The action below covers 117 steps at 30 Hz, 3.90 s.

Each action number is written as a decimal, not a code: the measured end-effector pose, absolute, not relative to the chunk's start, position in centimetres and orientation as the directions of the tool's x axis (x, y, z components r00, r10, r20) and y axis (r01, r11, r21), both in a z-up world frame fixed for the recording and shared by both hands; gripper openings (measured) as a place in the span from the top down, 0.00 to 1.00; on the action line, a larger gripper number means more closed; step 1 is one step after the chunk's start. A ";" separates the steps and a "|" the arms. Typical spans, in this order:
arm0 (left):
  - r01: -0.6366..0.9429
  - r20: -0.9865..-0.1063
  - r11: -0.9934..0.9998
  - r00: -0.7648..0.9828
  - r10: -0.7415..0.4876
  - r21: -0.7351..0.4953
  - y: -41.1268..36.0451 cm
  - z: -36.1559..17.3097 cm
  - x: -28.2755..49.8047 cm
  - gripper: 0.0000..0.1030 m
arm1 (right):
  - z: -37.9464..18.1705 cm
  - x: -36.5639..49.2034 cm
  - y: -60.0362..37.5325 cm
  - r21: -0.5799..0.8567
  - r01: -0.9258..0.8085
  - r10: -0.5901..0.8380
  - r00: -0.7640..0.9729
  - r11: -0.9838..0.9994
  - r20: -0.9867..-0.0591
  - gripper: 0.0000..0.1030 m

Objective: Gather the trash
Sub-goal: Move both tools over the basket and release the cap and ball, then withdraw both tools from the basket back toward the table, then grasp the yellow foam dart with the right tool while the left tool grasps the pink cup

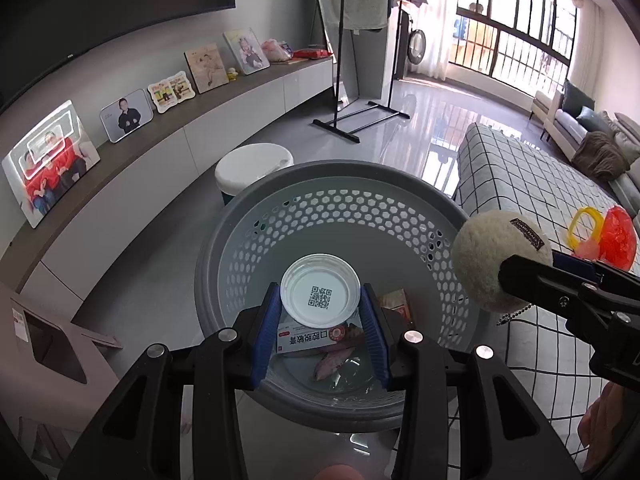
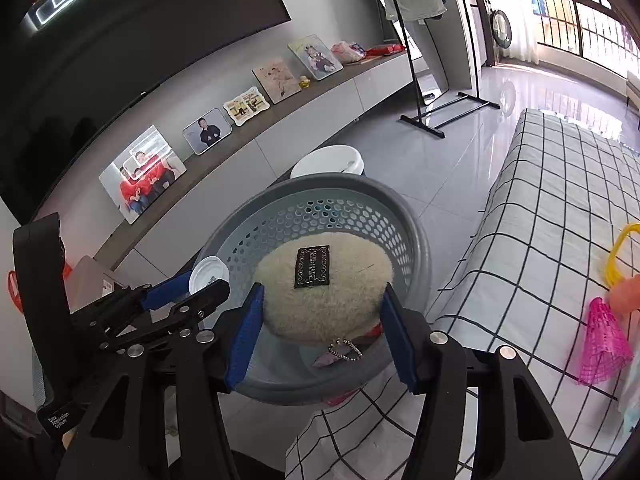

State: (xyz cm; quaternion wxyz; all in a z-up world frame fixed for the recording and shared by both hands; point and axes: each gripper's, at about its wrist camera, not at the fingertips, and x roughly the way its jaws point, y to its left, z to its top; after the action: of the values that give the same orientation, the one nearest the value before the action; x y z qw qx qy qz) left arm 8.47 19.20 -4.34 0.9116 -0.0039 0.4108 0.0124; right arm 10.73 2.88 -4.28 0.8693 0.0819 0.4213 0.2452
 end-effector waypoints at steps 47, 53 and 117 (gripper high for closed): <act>-0.014 -0.716 1.000 0.698 -0.003 -0.019 15.1 -1.7 3.9 0.18 | -2.1 3.2 -3.7 0.334 -0.231 0.398 0.673 0.914 -0.623 0.39; 0.058 -0.698 0.998 0.713 -0.062 -0.029 11.1 -0.2 2.3 0.12 | -0.9 -1.1 -9.0 0.293 -0.129 0.287 0.749 0.947 -0.597 0.35; 0.255 -0.785 0.967 0.601 -0.149 0.012 -6.6 -8.4 10.3 0.08 | -9.8 2.9 -29.7 0.178 0.187 0.021 0.629 0.966 -0.777 0.88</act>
State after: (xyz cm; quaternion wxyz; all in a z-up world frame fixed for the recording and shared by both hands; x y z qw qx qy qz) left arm 10.35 -6.61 -8.43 0.8927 0.0614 0.4319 -0.1133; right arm 2.92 -29.71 -9.75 0.8942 0.1217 0.4283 -0.0464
